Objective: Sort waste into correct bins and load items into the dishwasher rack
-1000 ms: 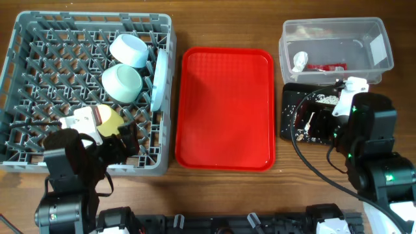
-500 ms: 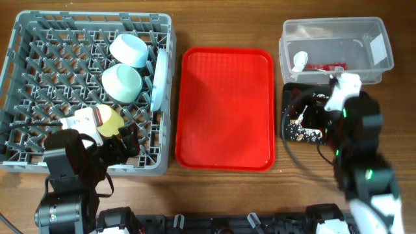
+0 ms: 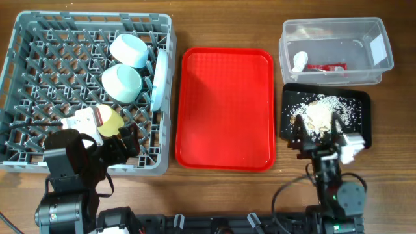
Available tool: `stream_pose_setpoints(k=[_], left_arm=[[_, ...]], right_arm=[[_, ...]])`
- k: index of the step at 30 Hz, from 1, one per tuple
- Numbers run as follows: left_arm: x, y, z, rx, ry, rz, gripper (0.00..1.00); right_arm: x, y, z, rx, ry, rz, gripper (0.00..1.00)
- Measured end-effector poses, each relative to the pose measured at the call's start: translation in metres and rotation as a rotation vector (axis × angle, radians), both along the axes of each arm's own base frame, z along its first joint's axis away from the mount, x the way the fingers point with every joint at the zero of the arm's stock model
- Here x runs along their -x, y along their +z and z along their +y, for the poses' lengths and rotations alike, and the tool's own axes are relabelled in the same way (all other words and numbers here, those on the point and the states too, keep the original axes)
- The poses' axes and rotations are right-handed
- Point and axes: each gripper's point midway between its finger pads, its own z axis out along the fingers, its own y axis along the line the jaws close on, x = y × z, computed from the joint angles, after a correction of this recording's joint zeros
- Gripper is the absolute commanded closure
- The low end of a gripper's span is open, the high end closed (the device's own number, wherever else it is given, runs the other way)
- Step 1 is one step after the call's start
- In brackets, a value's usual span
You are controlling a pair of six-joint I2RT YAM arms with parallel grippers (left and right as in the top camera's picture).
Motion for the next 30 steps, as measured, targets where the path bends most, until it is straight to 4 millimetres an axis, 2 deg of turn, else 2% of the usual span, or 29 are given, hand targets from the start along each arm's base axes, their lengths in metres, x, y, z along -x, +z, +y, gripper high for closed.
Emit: stream_pose_setpoints(k=[2,27,29,30], left_arm=[[0.000,0.000,0.000,0.000,0.000,0.000,0.00],[0.001,0.001,0.000,-0.001,-0.001,-0.005,0.00],[0.007,0.007,-0.005,-0.026,-0.026,-0.065,0.00],[0.004,0.011,-0.009,-0.042,-0.047,-0.155,0.00]], right_arm=[[-0.003,-0.037,0.000,0.029,-0.001,0.135,0.00],[-0.003,-0.035,0.000,0.038,-0.002,0.129,0.00],[-0.003,-0.035,0.000,0.038,-0.002,0.129,0.00],[-0.003,-0.035,0.000,0.039,-0.002,0.129,0.00]])
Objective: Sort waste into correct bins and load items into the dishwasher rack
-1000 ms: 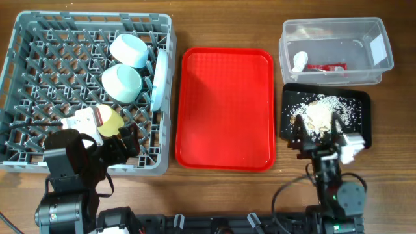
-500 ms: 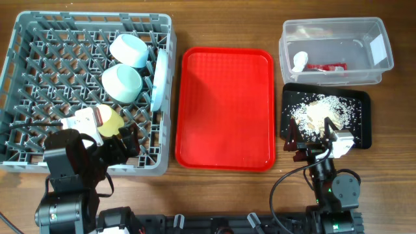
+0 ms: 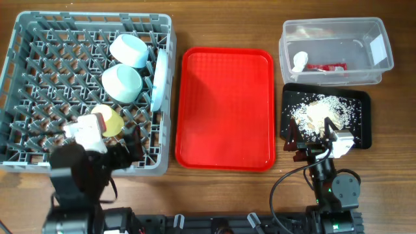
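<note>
The grey dishwasher rack [image 3: 39,71] at the left holds two pale blue bowls [image 3: 121,82], an upright pale plate [image 3: 159,79] and a yellow cup [image 3: 113,122]. My left gripper [image 3: 129,148] sits low over the rack's near right corner, just in front of the yellow cup. Its fingers are dark against the rack and their gap does not show. My right gripper [image 3: 307,135] hangs open over the near edge of the black tray [image 3: 361,104], which holds scattered rice [image 3: 322,112]. Nothing is between its fingers.
An empty red tray [image 3: 225,107] lies in the middle. A clear plastic bin [image 3: 383,65] at the back right holds a white crumpled scrap [image 3: 299,60] and a red packet [image 3: 326,66]. Both arm bases stand at the near table edge.
Both arms have drawn back toward the near edge. The left wrist sits lower over the rack's front, and the right gripper is nearer and slightly left. No object has moved.
</note>
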Available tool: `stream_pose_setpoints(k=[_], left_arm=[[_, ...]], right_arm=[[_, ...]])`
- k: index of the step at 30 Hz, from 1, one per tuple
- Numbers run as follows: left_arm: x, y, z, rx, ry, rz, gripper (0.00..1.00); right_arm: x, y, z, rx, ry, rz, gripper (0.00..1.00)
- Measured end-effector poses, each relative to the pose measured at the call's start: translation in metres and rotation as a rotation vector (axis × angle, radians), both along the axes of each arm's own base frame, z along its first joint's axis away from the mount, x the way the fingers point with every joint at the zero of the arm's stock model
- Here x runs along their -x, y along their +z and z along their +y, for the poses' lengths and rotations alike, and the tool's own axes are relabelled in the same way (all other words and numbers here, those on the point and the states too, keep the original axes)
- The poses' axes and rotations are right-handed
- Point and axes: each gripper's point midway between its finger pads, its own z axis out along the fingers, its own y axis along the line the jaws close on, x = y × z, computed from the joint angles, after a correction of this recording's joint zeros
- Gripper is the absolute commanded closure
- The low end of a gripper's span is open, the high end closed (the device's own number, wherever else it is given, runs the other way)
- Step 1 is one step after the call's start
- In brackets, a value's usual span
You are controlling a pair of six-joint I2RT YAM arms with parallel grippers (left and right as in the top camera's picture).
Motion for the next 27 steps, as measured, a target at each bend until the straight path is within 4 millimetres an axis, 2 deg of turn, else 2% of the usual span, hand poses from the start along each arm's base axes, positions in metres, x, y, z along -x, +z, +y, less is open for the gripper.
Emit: stream_pose_setpoints(k=[3,4,6,10,12,14,27], left_arm=[[-0.007,-0.010,-0.008,-0.007,-0.029,-0.229,0.00],[-0.007,-0.019,-0.008,-0.001,-0.026,-0.279,0.00],[-0.017,-0.021,-0.008,0.005,-0.023,-0.432,0.00],[-0.024,-0.008,-0.005,-0.005,-0.007,-0.691,0.00],[-0.027,-0.028,0.000,-0.011,0.022,-0.629,0.00],[-0.028,-0.061,0.005,-0.019,0.047,-0.502,0.00],[-0.028,-0.061,0.006,-0.020,0.051,-0.502,0.00]], right_arm=[[0.000,0.000,0.000,0.000,0.000,0.000,0.00],[0.000,0.000,0.000,0.000,0.000,-0.001,0.00],[0.000,0.000,0.000,0.000,0.000,0.000,0.00],[0.000,0.000,0.000,0.000,0.000,-0.001,0.00],[0.000,0.000,0.000,0.000,0.000,0.000,0.00],[0.000,0.000,0.000,0.000,0.000,-0.001,0.00],[0.000,0.000,0.000,0.000,0.000,-0.001,0.00]])
